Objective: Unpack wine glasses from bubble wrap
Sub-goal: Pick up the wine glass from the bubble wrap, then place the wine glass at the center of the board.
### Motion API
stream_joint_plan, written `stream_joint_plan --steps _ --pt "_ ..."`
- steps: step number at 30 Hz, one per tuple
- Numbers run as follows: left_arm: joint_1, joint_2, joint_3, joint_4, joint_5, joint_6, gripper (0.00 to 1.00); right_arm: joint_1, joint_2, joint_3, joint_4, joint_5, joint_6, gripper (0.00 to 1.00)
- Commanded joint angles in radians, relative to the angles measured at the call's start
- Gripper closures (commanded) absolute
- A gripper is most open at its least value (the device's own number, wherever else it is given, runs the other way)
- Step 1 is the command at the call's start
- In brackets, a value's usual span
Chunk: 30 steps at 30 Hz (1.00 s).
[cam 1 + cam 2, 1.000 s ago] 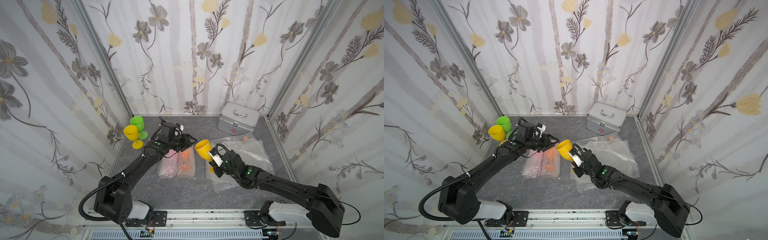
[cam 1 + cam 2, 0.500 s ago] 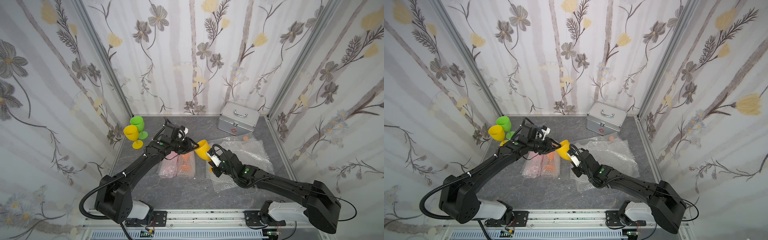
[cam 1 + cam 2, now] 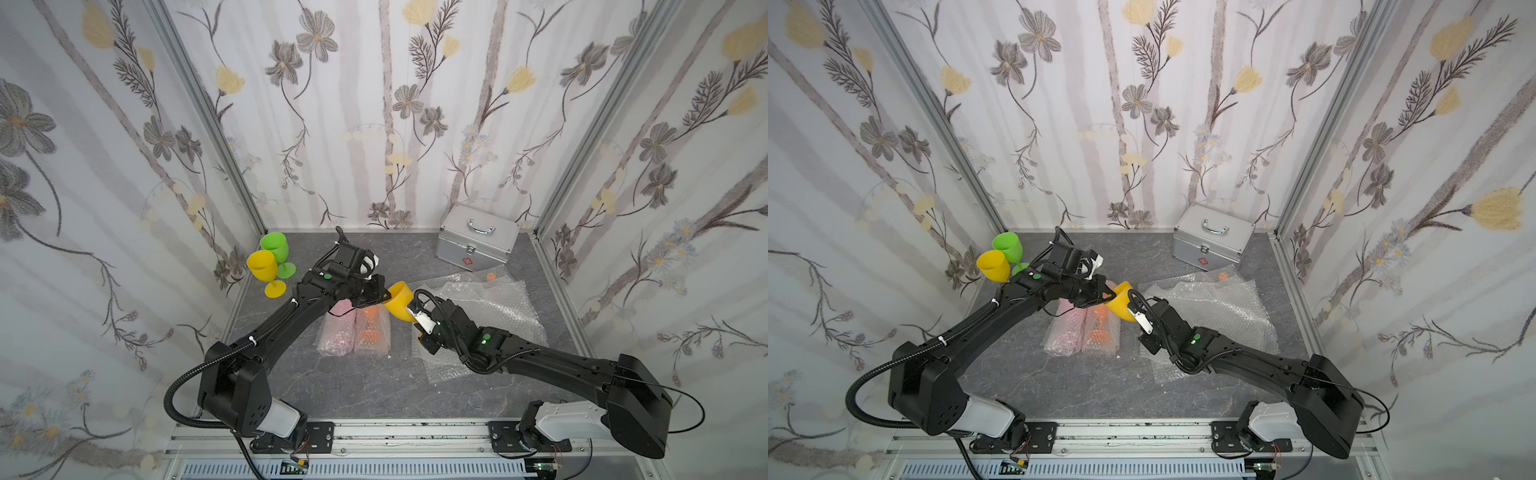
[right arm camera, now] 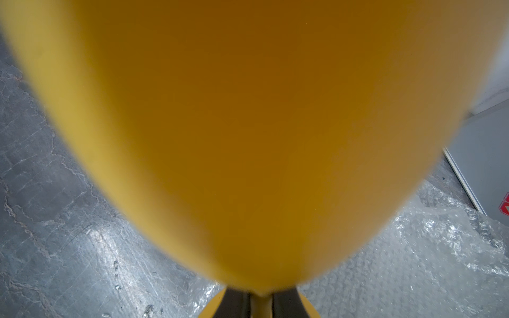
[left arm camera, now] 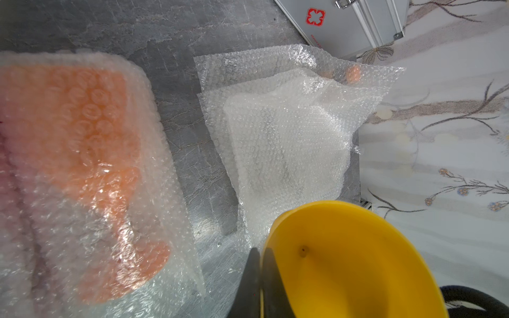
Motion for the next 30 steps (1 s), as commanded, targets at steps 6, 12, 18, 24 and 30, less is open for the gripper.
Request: stream_joint_plan --steps 6,12,18,24,30 --pt "0.001 -0.005 0.004 -0.030 -0.050 0.023 1.00 0.003 -0.005 0.027 0.051 -0.043 -0.016 0.75" --pt "0.029 -0.023 -0.012 -0.002 -0.051 0.001 1.00 -0.002 -0.045 0.027 0.051 -0.092 -0.009 0.52" --pt "0.088 -0.075 -0.015 -0.011 -0.089 -0.010 1.00 -0.061 -0.134 0.017 0.055 -0.198 0.036 0.47" --pt "0.198 -0.141 0.002 -0.029 -0.148 -0.022 1.00 -0.144 -0.214 -0.018 0.086 -0.223 0.087 0.47" --pt "0.345 -0.135 0.098 -0.129 -0.303 0.026 1.00 -0.164 -0.230 -0.020 0.100 -0.174 0.111 0.47"
